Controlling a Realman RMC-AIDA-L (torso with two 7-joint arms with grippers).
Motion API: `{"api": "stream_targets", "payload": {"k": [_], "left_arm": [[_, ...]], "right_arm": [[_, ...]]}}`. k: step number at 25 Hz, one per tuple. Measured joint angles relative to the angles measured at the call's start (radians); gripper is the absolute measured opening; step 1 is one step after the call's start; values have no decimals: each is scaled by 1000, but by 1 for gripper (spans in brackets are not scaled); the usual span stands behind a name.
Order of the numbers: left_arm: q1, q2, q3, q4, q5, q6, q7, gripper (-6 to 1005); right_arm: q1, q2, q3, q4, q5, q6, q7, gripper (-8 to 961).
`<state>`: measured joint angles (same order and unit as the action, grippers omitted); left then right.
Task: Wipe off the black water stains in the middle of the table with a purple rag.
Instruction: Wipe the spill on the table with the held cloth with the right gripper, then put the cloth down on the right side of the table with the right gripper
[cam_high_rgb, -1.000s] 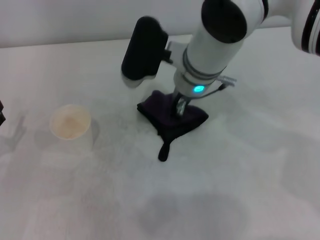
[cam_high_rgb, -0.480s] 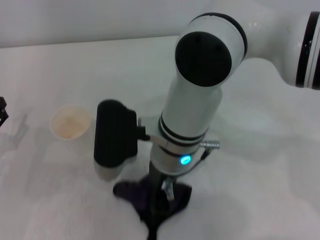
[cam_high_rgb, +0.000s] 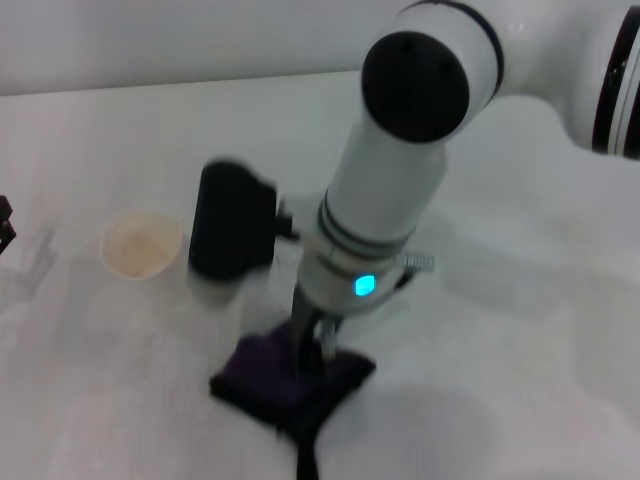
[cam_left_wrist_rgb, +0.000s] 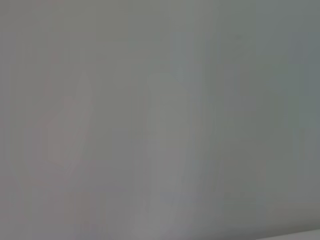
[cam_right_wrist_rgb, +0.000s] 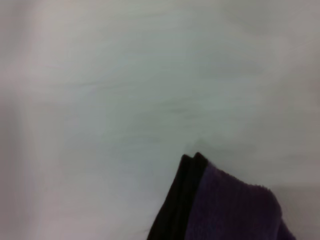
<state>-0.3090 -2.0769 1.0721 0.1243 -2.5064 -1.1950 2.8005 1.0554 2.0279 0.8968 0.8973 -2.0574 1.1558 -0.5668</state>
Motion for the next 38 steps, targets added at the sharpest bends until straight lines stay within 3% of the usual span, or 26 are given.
{"api": "stream_targets", "payload": {"k": [6, 13, 23, 38], "left_arm": [[4, 0, -4, 0, 0, 0, 2, 878], [5, 0, -6, 0, -4, 2, 19, 878], [4, 3, -8, 12, -6, 13, 24, 878], [-8, 7, -9, 39, -8, 38, 24, 877]], "right_arm": [[7, 0, 85, -89, -185, -112, 92, 107], [14, 0, 90, -142, -362, -198, 244, 116], [-5, -4, 118, -56, -391, -155, 272, 129], [-191, -15, 578, 64, -623, 95, 184, 148]]}}
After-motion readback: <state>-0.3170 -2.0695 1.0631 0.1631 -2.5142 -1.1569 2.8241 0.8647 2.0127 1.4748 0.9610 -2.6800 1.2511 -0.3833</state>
